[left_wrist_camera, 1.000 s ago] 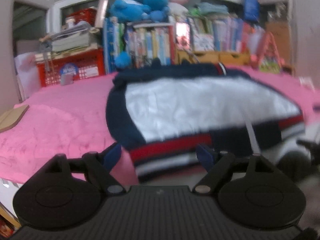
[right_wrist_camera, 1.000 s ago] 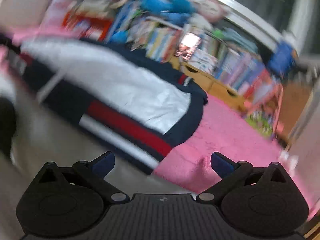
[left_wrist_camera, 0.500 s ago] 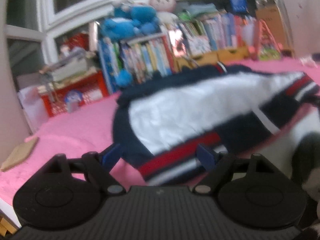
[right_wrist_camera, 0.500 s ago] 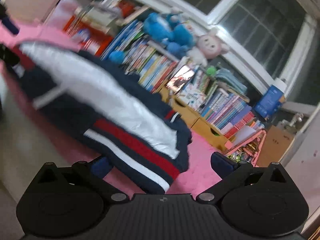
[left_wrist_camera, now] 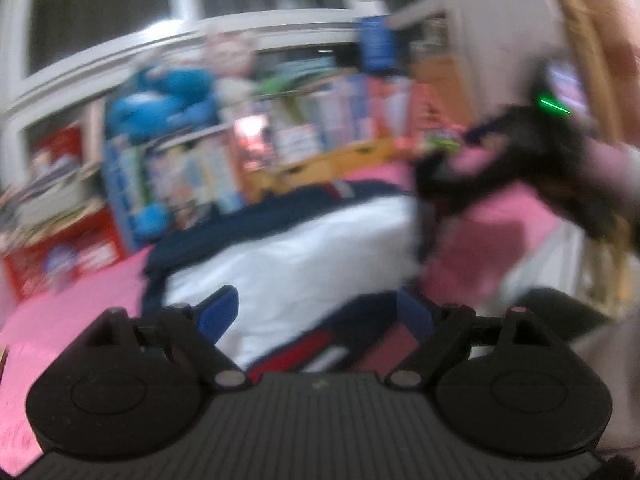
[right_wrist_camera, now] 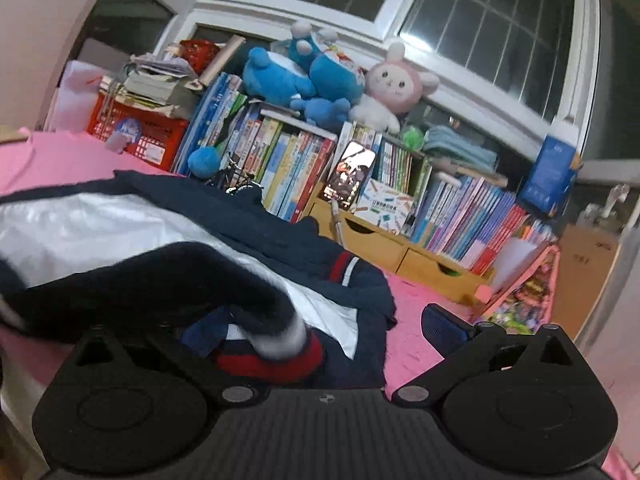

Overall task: Fold clothes
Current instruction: 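Grasp the striped hem with the right tool and lift it toward the collar, then lay the striped hem over the folded sleeves with the right tool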

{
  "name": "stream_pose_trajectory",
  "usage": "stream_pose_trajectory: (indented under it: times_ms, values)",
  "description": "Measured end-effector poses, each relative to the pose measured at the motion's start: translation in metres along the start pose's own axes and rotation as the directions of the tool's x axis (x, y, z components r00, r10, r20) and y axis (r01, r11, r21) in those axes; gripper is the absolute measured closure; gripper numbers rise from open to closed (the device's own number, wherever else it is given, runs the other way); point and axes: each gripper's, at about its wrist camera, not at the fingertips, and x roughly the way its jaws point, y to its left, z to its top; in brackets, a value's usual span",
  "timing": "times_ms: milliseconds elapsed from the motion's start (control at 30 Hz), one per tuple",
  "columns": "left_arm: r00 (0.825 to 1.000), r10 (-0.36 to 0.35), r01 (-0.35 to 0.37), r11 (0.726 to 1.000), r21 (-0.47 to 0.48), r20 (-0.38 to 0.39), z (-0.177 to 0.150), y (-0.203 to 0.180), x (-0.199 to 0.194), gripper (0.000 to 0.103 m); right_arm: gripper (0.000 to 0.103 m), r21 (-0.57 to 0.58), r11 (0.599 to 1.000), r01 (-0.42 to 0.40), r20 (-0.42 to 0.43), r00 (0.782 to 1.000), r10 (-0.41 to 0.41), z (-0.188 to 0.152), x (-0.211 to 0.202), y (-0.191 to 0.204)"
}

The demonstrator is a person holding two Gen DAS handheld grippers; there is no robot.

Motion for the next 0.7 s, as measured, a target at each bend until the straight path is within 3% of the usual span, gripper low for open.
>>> stream_pose_trajectory:
  times_ms: [133, 233, 400, 567, 700]
  values:
    - [0.999, -0.007, 0.01, 0.998, 0.064, -0.043, -0.001, -0.014, 0.021, 0.016, 0.0, 0.102, 0.993, -0.052, -0.087, 0.994, 0.061, 0.012, 0.041, -0.011]
    - [0.998, 0.01, -0.007, 0.999, 0.042, -0.065, -0.001, -0.006, 0.031, 0.016, 0.0, 0.183, 0.982, -0.055, -0.174, 0.981, 0.088, 0.015, 0.077, -0.019]
    - [0.989, 0.075, -0.071, 0.997, 0.032, -0.128, -0.008, 0.01, 0.046, 0.016, 0.0, 0.187, 0.979, -0.083, -0.239, 0.963, 0.128, 0.007, 0.108, -0.017]
    - [0.973, 0.145, -0.158, 0.986, -0.056, -0.178, -0.013, 0.033, 0.057, 0.016, 0.0, 0.16, 0.979, -0.13, -0.245, 0.955, 0.167, -0.008, 0.112, -0.015]
    - [0.969, 0.133, -0.164, 0.976, -0.14, -0.206, -0.015, 0.05, 0.06, 0.015, 0.0, 0.214, 0.947, -0.24, -0.19, 0.941, 0.281, -0.013, 0.103, -0.037]
